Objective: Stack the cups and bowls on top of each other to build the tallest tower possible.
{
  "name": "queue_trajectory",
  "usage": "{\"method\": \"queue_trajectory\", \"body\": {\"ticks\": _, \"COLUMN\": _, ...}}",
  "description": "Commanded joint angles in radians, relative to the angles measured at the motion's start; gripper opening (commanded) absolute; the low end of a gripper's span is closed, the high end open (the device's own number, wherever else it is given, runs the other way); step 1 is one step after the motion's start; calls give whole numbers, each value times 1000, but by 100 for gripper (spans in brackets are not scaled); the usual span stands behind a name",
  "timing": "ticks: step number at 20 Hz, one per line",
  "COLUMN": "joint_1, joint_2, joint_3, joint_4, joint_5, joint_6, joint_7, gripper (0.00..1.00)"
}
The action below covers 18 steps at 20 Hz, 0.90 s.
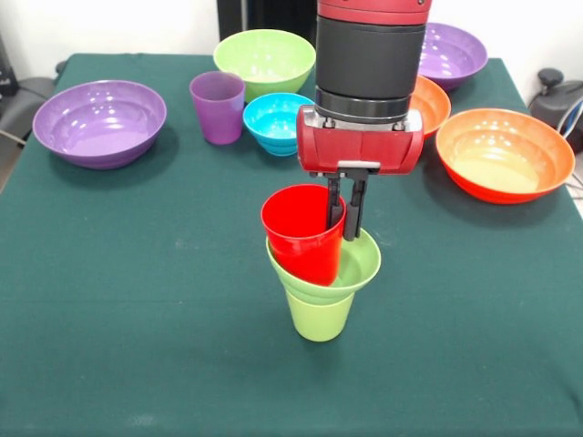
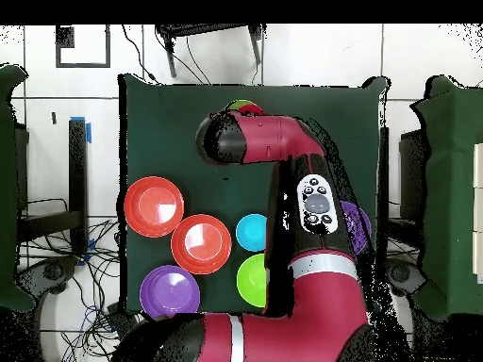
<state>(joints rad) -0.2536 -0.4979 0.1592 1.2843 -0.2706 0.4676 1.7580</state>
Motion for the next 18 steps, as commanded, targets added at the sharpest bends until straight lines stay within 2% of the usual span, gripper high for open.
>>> {"method": "queue_trajectory", "body": {"ticks": 1, "joint_1": 13, "joint_2": 34, "joint_3": 77, "joint_4": 59, "joint_5": -25, "joint_6": -48, "joint_7": 32, "gripper": 0}}
{"method": "queue_trajectory", "body": {"ticks": 18, "joint_1": 30, "joint_2": 41, "joint_3": 61, "joint_4": 47, "joint_5": -20, "joint_6": -44, "joint_7": 56, "gripper": 0}}
